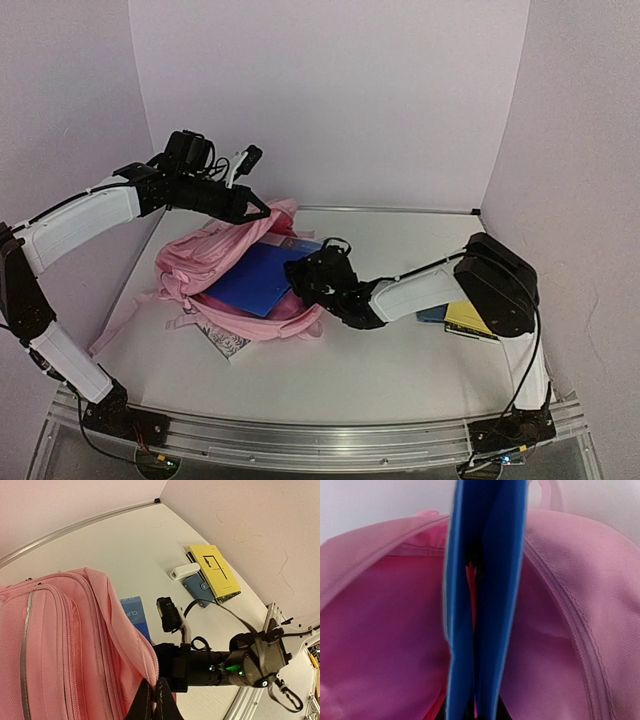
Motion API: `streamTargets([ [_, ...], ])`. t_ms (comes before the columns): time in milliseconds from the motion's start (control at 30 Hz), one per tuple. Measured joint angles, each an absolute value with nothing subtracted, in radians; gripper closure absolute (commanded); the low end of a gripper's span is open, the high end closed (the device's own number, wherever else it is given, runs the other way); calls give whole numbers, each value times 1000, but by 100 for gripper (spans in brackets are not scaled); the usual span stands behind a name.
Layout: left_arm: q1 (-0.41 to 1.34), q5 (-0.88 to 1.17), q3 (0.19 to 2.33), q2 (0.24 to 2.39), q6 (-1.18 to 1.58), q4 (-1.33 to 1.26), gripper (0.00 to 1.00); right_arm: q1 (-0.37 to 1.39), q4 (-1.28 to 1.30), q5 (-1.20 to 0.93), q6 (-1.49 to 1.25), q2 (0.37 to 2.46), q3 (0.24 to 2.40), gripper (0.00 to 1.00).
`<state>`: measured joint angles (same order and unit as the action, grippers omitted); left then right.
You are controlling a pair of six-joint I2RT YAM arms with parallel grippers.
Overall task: Pack the student bag
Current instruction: Place the files in the student bag.
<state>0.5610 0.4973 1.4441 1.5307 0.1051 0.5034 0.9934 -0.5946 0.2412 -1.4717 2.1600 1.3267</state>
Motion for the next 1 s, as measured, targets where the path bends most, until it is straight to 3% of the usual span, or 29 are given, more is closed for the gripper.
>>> streamTargets([
  [400,557,506,1443,1531,130,495,100,1032,-482,367,-1377,2340,1641,87],
  [567,552,505,1443,1531,132,493,100,1040,-442,400,-1312,2397,1706,68],
  [833,550,497,1443,1531,132,493,100,1039,-413,466,-1134,2337,1634,26],
  [1000,549,496,1443,1531,132,492,100,1037,-365,493,-959,2183,1544,18],
])
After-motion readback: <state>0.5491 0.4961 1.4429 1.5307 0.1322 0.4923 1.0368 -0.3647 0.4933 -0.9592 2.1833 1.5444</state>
